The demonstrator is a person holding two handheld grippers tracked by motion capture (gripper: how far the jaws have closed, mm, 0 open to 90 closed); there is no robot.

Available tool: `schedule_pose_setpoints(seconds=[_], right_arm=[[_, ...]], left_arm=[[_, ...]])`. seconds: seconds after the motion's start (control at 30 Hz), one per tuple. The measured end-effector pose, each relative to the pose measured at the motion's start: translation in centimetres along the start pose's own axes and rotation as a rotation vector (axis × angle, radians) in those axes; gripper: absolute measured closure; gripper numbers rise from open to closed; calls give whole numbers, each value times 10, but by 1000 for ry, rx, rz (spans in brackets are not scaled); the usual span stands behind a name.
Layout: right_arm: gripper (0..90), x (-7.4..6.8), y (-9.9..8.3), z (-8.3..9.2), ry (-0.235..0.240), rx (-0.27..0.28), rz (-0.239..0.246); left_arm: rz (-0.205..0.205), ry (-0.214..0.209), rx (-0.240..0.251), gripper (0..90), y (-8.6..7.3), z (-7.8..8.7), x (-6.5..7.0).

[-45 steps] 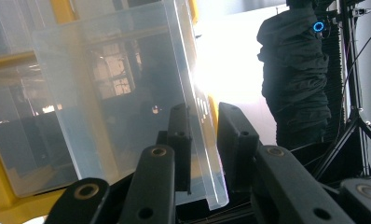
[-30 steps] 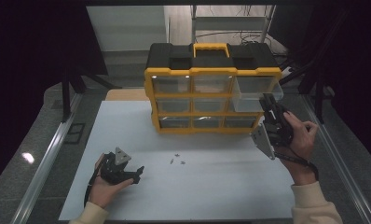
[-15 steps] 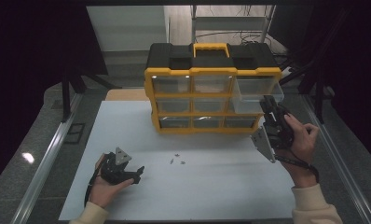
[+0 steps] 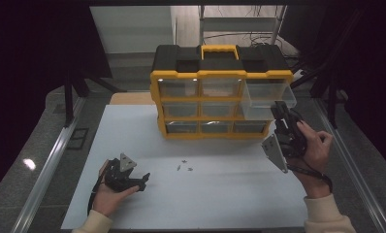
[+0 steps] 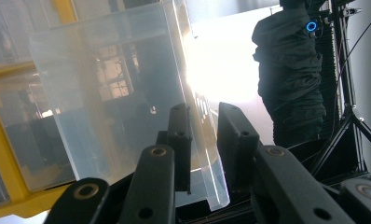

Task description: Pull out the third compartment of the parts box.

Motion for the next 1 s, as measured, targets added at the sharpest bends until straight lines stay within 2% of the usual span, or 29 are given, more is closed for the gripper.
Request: schedule_pose_setpoints(seconds=[1.0], right_arm=[[742, -2, 2, 4, 6, 5, -10]], left_arm=[[-5, 0, -5, 96, 0, 0, 0]])
Point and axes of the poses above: each handheld gripper's, and its own axes: z roughly backward along the jaws, y roughly out of its top, x roughly to its right, the point moved 1 cm from there along -z, roughly forward along the jaws, and after that the axes turned 6 degrees about -y, right-handed, at the moved point
